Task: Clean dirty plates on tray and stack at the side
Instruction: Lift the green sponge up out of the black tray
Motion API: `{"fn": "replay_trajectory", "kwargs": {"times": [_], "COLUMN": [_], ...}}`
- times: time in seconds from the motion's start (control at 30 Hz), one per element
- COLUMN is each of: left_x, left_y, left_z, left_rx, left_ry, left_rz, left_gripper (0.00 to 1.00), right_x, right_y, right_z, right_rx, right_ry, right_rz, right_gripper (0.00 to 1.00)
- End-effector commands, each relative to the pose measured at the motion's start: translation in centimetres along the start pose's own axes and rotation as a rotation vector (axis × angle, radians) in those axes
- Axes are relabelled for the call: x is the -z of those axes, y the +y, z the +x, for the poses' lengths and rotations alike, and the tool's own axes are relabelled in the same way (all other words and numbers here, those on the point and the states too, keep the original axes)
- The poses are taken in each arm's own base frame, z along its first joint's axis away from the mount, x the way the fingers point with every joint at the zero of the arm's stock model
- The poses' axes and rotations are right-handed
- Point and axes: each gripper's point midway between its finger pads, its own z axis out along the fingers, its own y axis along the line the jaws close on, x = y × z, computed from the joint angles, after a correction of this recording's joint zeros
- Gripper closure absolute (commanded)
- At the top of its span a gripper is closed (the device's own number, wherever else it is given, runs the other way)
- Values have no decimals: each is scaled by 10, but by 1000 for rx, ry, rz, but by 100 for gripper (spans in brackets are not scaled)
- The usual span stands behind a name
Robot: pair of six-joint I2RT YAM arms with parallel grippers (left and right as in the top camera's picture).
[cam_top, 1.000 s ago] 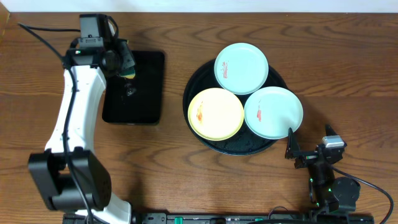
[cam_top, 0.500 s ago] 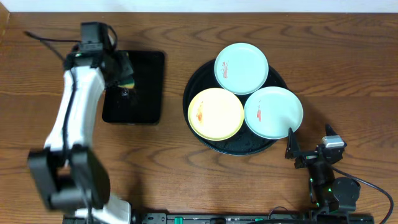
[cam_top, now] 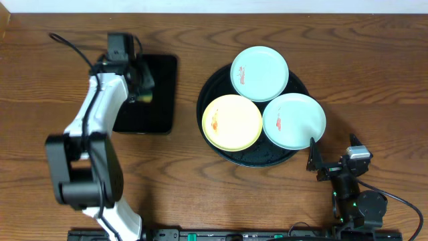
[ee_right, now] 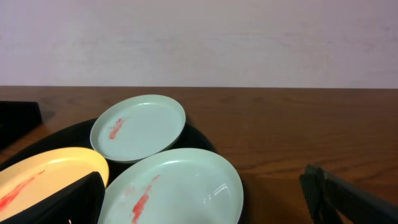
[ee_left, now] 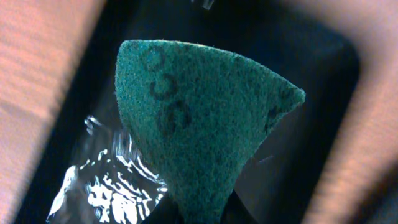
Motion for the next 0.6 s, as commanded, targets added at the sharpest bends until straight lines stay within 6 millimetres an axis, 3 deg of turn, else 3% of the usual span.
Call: {"fn": "replay_trajectory", "kwargs": {"times": [0.0,0.2,0.3,0.4,0.57], "left_x": [38,120,141,131,64], "left_y": [-4,-13,-18,-17,-9], "left_z": [-28,-48,-49,-45,-24], "left_rx": [23,-7,-16,-17,10], "left_ry": [-94,-256,-302,-281,-152], "left_rz": [57,127,146,139,94], "left_gripper": [93,93,93,92,93], "right_x": [0,0,0,0,0], "right_y": [1,1,1,1,1], "right_z": [0,0,0,0,0], "right_rx": [1,1,1,1,1], "right_ry": [-1,-1,-1,-1,-1], "right_rz": [-5,-5,-5,-5,-5], "right_gripper": [1,1,1,1,1]}}
